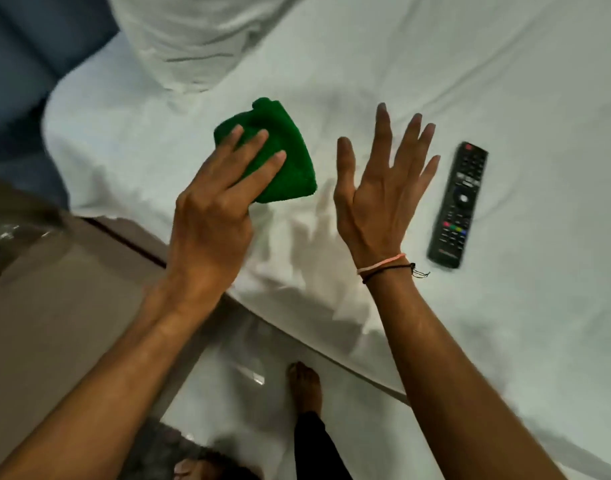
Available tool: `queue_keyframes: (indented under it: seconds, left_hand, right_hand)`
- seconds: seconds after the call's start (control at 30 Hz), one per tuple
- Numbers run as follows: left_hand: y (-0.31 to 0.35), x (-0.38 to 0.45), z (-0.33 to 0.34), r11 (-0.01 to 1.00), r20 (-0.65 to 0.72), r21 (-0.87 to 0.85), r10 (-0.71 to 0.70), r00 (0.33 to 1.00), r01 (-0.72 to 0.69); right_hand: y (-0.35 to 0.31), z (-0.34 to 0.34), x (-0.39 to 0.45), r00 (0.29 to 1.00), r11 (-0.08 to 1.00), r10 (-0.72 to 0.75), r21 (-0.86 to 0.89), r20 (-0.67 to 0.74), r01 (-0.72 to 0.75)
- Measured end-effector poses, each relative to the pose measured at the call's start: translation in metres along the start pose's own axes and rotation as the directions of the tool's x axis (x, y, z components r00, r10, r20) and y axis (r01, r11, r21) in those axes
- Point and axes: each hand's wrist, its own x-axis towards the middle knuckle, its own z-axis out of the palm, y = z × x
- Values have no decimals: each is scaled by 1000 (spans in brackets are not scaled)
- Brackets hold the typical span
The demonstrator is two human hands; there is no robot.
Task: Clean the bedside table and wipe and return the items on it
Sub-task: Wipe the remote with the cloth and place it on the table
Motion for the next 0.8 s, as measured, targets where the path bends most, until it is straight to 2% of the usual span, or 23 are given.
queue_keyframes:
  seconds: [0.13, 0.2, 0.3, 0.4, 0.57, 0.7, 0.73, 0.8]
  left_hand:
    - [50, 24, 50, 993, 80, -56, 104, 991, -100]
    - [64, 29, 64, 990, 96, -79, 123, 988, -115]
    - [76, 28, 76, 986, 131, -96, 148, 980, -136]
    - [76, 24, 78, 985, 144, -106, 148, 978, -134]
    - [57, 13, 58, 991, 89, -116, 77, 993, -66]
    - [23, -3, 22, 991, -9, -129, -47, 999, 46]
    - [15, -7, 11, 988, -37, -133, -89, 995, 83]
    - [-9, -21, -19, 972, -87, -152, -194, 977, 179]
  right_hand:
    - [88, -13, 25, 982, 971, 183, -149, -51, -189]
    - [120, -12, 27, 966, 950, 258, -175, -24, -258]
    - [145, -10, 15, 940, 944, 320, -122, 116, -306]
    - [145, -11, 6, 942, 948, 316, -63, 109, -311]
    - [127, -18, 1, 941, 932, 332, 131, 66, -338]
    - [80, -21, -7, 970, 908, 222, 342, 94, -241]
    - [64, -21, -10, 968, 862, 213, 441, 133, -250]
    - [14, -22, -22, 929, 643, 211, 672, 305, -367]
